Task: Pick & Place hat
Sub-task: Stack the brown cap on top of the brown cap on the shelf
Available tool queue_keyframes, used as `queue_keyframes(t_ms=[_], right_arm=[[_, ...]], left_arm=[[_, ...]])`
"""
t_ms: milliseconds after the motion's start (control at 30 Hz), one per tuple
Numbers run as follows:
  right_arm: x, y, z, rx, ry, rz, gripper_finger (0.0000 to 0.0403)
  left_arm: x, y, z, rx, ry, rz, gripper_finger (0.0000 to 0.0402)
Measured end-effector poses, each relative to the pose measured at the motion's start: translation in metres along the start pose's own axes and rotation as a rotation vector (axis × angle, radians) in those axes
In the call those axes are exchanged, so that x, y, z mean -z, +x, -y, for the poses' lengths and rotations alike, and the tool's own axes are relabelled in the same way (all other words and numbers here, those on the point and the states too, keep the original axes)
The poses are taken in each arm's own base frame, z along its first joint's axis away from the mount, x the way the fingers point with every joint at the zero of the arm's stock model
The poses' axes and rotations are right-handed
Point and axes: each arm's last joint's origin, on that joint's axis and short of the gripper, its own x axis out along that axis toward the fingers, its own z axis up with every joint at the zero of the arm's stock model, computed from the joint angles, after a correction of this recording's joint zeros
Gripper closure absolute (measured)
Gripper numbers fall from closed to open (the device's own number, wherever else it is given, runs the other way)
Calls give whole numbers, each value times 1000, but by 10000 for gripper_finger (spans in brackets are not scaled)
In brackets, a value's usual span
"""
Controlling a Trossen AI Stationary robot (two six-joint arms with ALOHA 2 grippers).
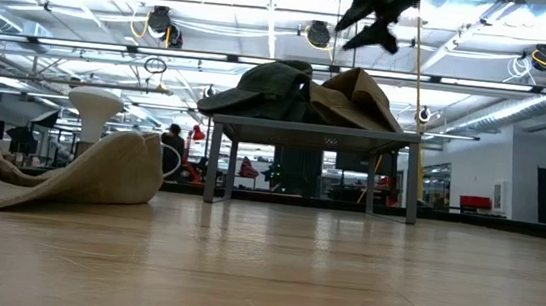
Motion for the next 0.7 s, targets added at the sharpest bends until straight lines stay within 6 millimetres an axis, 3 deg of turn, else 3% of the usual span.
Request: queue_keyframes(t_ms=[233, 400, 700], right_arm=[[14, -49, -27, -54, 9, 31, 193], [17, -78, -40, -105, 38, 120, 194], [20, -89, -50, -150, 44, 152, 195]], left_arm=[[15, -1, 3, 12, -175, -118, 362], [27, -2, 4, -6, -423, -215, 362], [50, -10, 7, -18, -946, -489, 361]])
